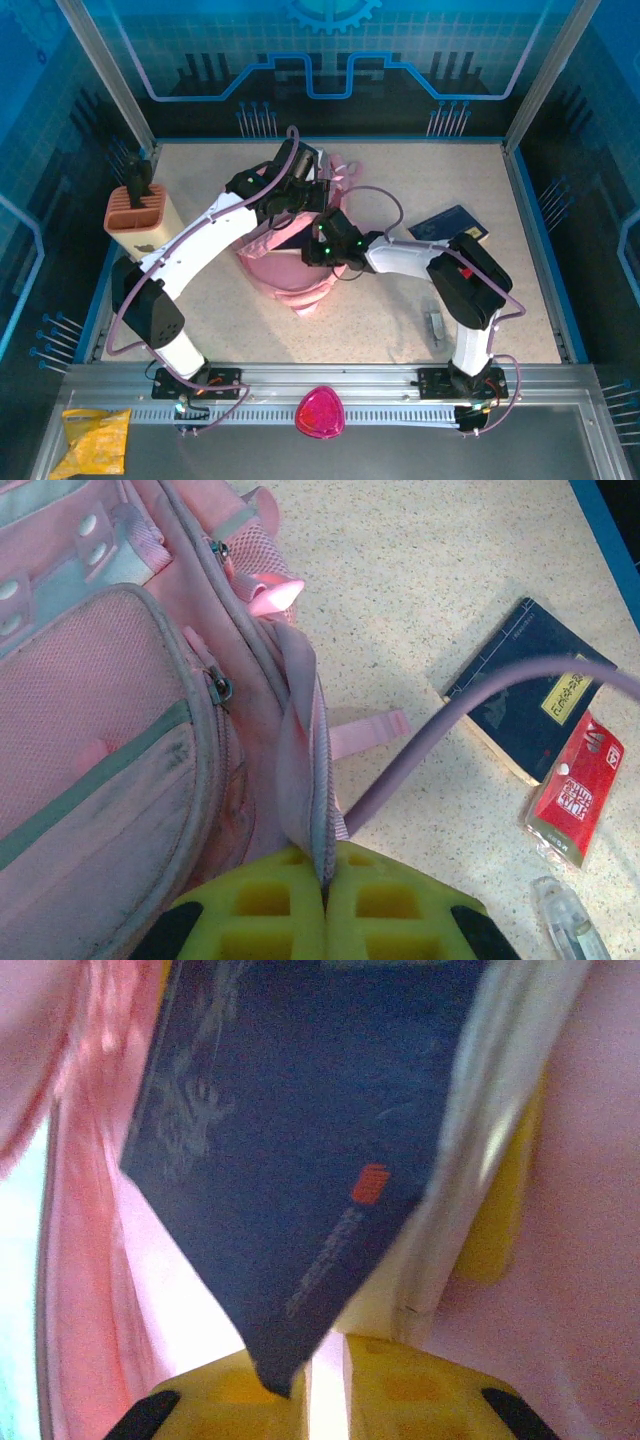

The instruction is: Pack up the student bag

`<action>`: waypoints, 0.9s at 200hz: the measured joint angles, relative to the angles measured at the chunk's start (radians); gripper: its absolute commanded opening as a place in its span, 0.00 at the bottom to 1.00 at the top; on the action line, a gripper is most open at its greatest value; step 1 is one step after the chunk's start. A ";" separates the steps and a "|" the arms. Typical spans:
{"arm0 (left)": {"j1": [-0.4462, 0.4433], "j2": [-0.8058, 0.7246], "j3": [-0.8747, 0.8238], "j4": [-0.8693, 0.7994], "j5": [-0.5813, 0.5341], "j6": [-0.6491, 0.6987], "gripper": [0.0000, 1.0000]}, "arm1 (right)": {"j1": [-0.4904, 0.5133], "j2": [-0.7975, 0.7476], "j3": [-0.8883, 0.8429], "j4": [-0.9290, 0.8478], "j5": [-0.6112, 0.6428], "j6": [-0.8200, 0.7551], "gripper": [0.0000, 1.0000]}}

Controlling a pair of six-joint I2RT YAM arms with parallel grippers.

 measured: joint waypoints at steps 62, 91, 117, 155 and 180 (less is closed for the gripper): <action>0.001 -0.006 -0.002 -0.011 -0.011 0.004 0.00 | -0.062 -0.008 -0.005 0.009 -0.054 -0.056 0.26; 0.001 -0.037 -0.056 0.000 -0.011 0.003 0.00 | -0.051 -0.163 -0.123 -0.004 -0.080 -0.082 0.36; 0.000 -0.071 -0.150 0.024 -0.010 0.000 0.00 | -0.063 -0.361 -0.212 -0.066 -0.074 -0.107 0.45; -0.007 -0.087 -0.300 0.081 0.006 -0.024 0.00 | -0.156 -0.586 -0.309 -0.180 -0.037 -0.140 0.58; -0.015 -0.087 -0.352 0.103 0.039 -0.047 0.18 | -0.262 -0.686 -0.353 -0.256 -0.018 -0.160 0.67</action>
